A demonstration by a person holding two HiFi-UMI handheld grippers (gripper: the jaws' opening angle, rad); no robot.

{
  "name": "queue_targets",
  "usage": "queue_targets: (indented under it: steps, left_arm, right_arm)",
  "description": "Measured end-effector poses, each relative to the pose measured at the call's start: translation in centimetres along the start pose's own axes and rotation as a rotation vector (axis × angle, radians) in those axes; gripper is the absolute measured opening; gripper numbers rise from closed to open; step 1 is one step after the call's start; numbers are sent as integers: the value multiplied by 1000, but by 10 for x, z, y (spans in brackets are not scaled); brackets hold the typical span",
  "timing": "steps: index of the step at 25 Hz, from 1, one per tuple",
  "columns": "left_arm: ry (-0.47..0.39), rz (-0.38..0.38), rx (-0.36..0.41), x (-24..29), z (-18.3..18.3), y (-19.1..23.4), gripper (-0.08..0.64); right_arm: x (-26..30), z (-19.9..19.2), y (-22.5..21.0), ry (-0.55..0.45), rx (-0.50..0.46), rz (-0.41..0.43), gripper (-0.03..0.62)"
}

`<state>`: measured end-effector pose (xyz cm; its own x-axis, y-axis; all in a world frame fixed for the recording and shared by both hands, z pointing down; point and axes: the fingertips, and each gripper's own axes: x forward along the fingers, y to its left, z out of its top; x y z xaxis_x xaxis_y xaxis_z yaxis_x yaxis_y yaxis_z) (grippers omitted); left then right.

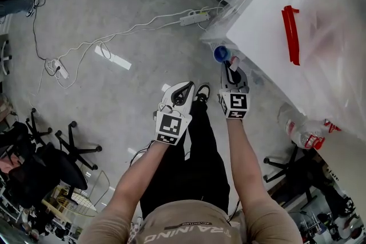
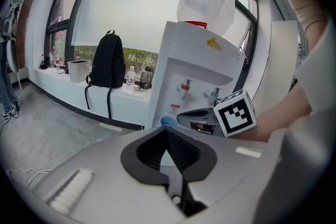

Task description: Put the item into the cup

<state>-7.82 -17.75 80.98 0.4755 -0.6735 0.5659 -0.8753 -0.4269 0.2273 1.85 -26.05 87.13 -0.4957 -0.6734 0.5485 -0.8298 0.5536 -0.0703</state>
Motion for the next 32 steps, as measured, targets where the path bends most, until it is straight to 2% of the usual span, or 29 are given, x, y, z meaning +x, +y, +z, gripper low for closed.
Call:
queue_targets:
  steps: [3, 8, 15, 18, 24, 32]
  left_arm:
    - [-3, -3, 28, -6, 2, -5, 6]
    - [-17, -23, 80, -24, 18, -14, 6]
    - [-1, -58, 157, -69, 45, -28, 6]
    - [-37, -54, 170, -94, 77, -33, 8]
    - [-165, -3, 91, -142, 166, -33, 6]
    - [-243, 15, 156, -189, 245, -53, 6]
  right_arm:
    - [-11, -3, 13, 11, 23, 27, 12]
    - [-44, 2, 47, 31, -3, 92, 12]
    - [-123, 50, 79, 10, -14, 154, 11]
    - [-155, 77, 88, 5, -47, 174, 11]
    - [-201, 155, 93, -84, -138, 157, 11]
    - [-250, 242, 100, -220, -204, 153, 11]
